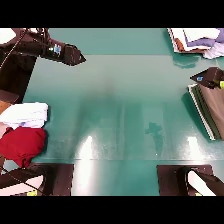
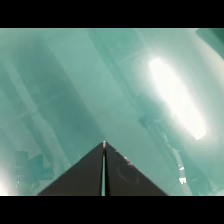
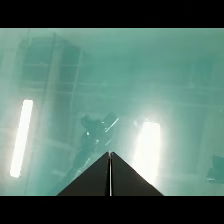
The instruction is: Fold the shirts.
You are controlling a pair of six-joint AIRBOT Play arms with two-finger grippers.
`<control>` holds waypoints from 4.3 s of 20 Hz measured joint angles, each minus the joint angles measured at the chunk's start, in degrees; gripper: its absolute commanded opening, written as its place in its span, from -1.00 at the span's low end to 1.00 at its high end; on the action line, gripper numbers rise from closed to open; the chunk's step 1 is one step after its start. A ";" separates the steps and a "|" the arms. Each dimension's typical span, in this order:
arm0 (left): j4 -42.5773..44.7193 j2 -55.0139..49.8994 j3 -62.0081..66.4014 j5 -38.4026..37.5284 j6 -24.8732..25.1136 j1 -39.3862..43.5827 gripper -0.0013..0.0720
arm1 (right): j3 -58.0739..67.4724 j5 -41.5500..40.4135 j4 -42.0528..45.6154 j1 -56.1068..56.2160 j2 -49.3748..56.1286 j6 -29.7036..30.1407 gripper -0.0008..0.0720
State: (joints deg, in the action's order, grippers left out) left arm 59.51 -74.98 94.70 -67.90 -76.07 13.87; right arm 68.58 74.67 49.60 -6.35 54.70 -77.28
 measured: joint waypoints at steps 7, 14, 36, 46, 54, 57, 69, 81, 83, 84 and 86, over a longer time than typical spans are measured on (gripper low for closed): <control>0.00 0.00 0.00 0.00 0.00 0.00 -0.90 | 0.00 0.76 -0.02 0.00 0.00 0.00 -0.94; -0.04 0.00 0.00 0.28 -0.02 0.00 -0.90 | 0.00 2.54 -0.07 0.00 0.00 0.00 -0.94; 24.20 16.00 -37.18 -1.11 -4.09 -35.87 1.00 | 0.00 3.87 -0.04 0.00 -0.02 0.28 -0.94; 27.61 16.24 -48.92 14.14 -6.38 -36.81 -0.90 | 0.00 2.60 -0.04 0.00 -0.02 0.33 -0.94; 24.22 22.34 -32.24 7.76 -5.92 -33.75 -0.90 | 4.96 -0.46 -2.58 0.02 0.74 0.33 -0.94; 21.31 24.55 -17.16 1.88 -4.61 -27.41 -0.90 | 13.14 -1.11 -3.21 0.02 3.10 0.33 -0.94; 12.70 20.11 3.10 -5.90 -3.43 2.36 -0.90 | 37.81 2.03 -3.58 0.07 13.38 -0.37 -0.94; 5.01 -4.96 -2.47 -5.44 -1.57 16.68 0.69 | 39.50 7.04 -3.08 0.07 14.25 -0.85 -0.94; 8.02 -5.01 -2.56 -5.88 -1.44 12.81 0.69 | 39.50 7.45 -2.93 0.07 14.25 -0.87 -0.94; 8.83 -4.94 -2.62 -6.21 -1.44 10.27 0.69 | 39.50 7.67 -2.95 0.07 14.25 -0.87 -0.94; 10.54 -4.92 -3.82 -6.58 -1.49 4.00 0.69 | 39.50 7.82 -2.89 0.07 14.25 -0.87 -0.94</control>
State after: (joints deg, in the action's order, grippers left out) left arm 70.04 -79.90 90.87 -74.48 -77.56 17.87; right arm 108.07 82.50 46.72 -6.28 68.95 -78.15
